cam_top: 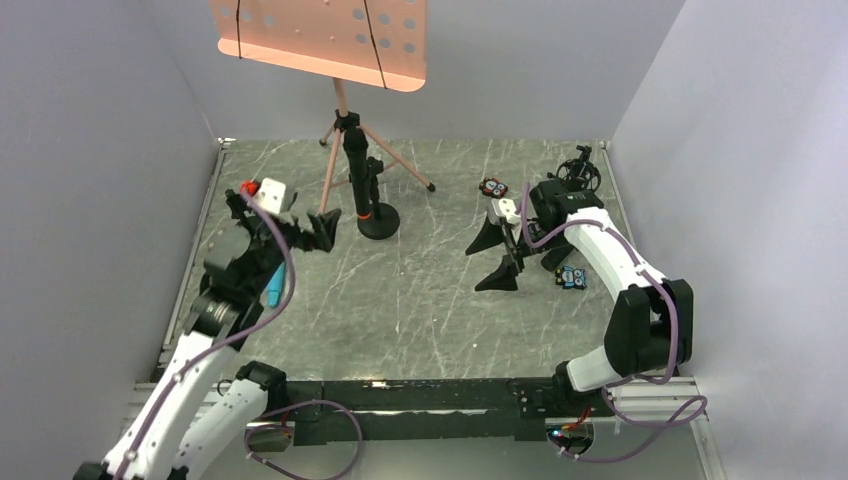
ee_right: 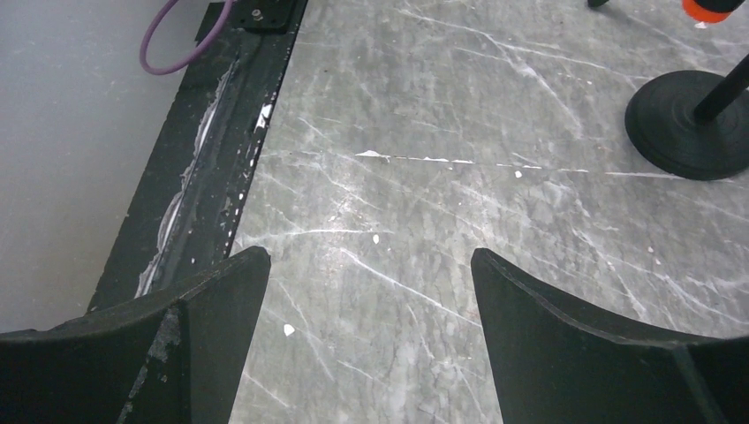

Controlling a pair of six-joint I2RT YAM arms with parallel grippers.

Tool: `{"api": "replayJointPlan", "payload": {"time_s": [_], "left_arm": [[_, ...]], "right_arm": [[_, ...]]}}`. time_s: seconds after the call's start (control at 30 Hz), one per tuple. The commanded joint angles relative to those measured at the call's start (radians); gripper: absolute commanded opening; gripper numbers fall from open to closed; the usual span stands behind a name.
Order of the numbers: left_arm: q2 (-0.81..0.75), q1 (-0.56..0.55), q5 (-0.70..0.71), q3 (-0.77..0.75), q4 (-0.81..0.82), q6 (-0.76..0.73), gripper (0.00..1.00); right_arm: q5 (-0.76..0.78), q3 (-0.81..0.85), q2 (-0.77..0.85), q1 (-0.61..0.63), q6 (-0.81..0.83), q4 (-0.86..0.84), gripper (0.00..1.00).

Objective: Attach the microphones to the stand

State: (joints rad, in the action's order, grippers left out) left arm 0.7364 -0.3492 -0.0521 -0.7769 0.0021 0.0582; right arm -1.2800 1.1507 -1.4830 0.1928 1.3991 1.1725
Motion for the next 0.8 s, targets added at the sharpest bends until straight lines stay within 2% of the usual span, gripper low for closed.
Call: {"api": "replayJointPlan", "payload": {"time_s": [0.0,0.2,0.33,0.5,0.67,0.77], "left_arm": [[-0.158,0.001,0.049,0.066,-0.254,0.102,0.99],[-0.329,0.002,0.193,0.126,-0.442,0.213,0.99],[-0.339,0.005,0.288,0.129,-0.535,0.250,0.99],[-0.304,0.051,0.336,0.107,-0.538,0.287,0.99],[-0.177,0.205,0.236,0.033,-0.513,0.284,0.99],[-0.108,0.398,0.091,0.002,-0.494,0.271,0.99]], "right_arm": [[-0.001,0.027,0.042,-0.018,0.019,-0.018,0.90],[0.015,0.038,0.070,-0.056,-0.062,-0.061,0.90],[0.045,0.007,0.113,-0.054,-0.196,-0.146,0.90],[0.097,-0.076,0.173,-0.051,-0.295,-0.219,0.90],[0.132,-0.148,0.229,-0.055,-0.443,-0.371,0.90],[0.131,-0.142,0.217,-0.060,-0.452,-0.365,0.90]]}}
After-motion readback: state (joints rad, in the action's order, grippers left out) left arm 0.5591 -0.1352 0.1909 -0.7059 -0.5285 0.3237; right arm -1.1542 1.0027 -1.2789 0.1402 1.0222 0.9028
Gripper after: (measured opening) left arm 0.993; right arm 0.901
